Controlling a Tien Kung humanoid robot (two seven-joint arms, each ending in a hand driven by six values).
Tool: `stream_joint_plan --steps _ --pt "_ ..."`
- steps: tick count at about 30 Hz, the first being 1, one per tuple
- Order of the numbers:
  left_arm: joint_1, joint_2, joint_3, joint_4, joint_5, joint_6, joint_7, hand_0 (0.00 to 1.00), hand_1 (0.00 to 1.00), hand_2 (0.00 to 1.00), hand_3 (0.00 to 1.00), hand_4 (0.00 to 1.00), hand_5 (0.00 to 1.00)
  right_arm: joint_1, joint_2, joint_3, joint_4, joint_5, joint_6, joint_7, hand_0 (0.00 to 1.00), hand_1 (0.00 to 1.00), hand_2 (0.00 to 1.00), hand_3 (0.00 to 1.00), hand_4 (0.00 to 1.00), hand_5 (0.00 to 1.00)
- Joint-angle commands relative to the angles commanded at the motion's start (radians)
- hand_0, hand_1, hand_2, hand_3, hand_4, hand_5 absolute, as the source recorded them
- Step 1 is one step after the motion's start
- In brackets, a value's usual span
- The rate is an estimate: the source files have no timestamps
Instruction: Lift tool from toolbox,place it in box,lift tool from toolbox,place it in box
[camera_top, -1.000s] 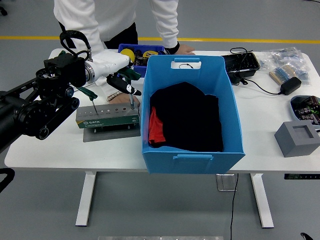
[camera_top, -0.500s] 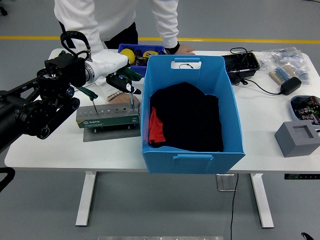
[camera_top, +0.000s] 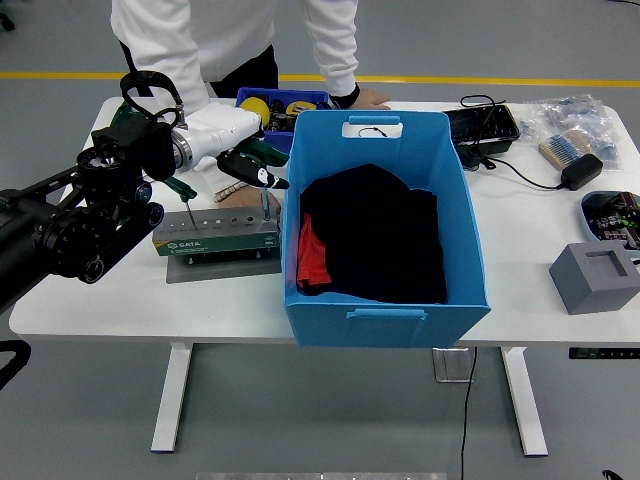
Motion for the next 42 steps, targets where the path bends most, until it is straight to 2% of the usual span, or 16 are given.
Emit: stream_joint_plan --steps 3,4,5,10,11,16,17,28,29,34,35,42 --pt "0.001 0.002 0.004 -0.003 -0.013 0.036 -0.02 0.159 0.002 0.032 0.049 0.998 0.774 -0.002 0.0 -0.001 0.0 0.002 0.0 0.0 0.672 0.668 0.716 0.561 0.781 0.664" --pt "0.001 0.002 0.004 -0.004 -0.016 0.04 -0.024 0.159 0.002 0.032 0.049 0.998 0.774 -0.002 0.0 -0.001 0.0 0.002 0.0 0.0 0.672 0.668 0.716 0.561 0.781 0.664" --pt "0.0 0.004 0.004 -0.005 -0.022 0.046 -0.032 0.16 0.002 0.015 0.03 0.998 0.704 -0.002 0.0 -0.001 0.0 0.002 0.0 0.0 0.672 0.668 0.716 0.561 0.781 0.664" --pt "-0.008 0.014 0.002 -0.011 -0.048 0.062 -0.057 0.16 0.002 0.015 0.03 0.998 0.704 0.0 -0.001 -0.002 0.0 0.003 0.001 0.0 0.672 0.668 0.716 0.561 0.781 0.664" --pt "-0.01 0.016 0.001 -0.012 -0.049 0.061 -0.058 0.162 0.002 0.013 0.025 0.836 0.67 0.0 -0.001 -0.002 0.0 0.003 0.001 0.0 0.671 0.668 0.716 0.561 0.781 0.664" --pt "-0.027 0.032 0.0 -0.024 -0.059 0.058 -0.063 0.162 0.002 0.013 0.025 0.836 0.67 0.001 -0.001 -0.002 -0.002 0.005 0.001 0.0 0.671 0.668 0.716 0.561 0.781 0.664" --pt "-0.031 0.035 0.001 -0.027 -0.061 0.059 -0.063 0.166 0.002 0.013 0.028 0.747 0.602 0.002 -0.001 -0.002 -0.002 0.005 0.002 0.0 0.672 0.668 0.716 0.561 0.781 0.665" --pt "-0.084 0.071 0.014 -0.063 -0.077 0.037 -0.066 0.166 0.002 0.012 0.028 0.743 0.598 -0.002 0.001 0.007 -0.003 -0.005 0.001 -0.002 0.672 0.668 0.716 0.561 0.78 0.666" --pt "-0.091 0.076 0.015 -0.069 -0.08 0.035 -0.065 0.167 0.002 0.013 0.028 0.717 0.572 -0.003 0.001 0.008 -0.003 -0.007 0.001 -0.003 0.672 0.669 0.716 0.561 0.781 0.665" --pt "-0.124 0.095 0.024 -0.089 -0.088 0.028 -0.059 0.167 0.002 0.013 0.028 0.717 0.572 -0.004 0.001 0.014 -0.003 -0.012 -0.001 -0.004 0.672 0.669 0.716 0.561 0.781 0.665" --pt "-0.134 0.099 0.026 -0.095 -0.09 0.024 -0.056 0.168 0.002 0.015 0.03 0.685 0.534 -0.005 0.001 0.016 -0.003 -0.015 -0.001 -0.005 0.672 0.669 0.716 0.561 0.781 0.665" --pt "-0.181 0.119 0.032 -0.135 -0.101 0.004 -0.046 0.167 0.002 0.017 0.031 0.67 0.521 -0.006 0.002 0.022 -0.004 -0.022 -0.001 -0.007 0.673 0.668 0.716 0.561 0.78 0.665"
